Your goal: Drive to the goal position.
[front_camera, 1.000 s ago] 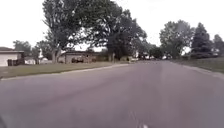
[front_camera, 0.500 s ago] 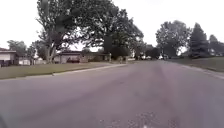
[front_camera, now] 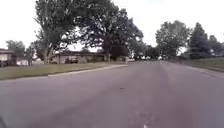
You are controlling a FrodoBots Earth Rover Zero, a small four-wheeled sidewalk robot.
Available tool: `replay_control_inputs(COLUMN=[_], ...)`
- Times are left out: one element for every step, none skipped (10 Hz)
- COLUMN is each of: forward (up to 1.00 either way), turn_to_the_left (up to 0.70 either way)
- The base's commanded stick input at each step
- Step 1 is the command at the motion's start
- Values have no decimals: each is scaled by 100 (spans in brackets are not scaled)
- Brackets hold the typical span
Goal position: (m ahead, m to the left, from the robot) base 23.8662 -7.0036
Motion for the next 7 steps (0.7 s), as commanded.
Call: replay_control_inputs(forward=[100,100,100,100,100,100,100], turn_to_the_left=[-40,-1,0,0,0,-3,-4])
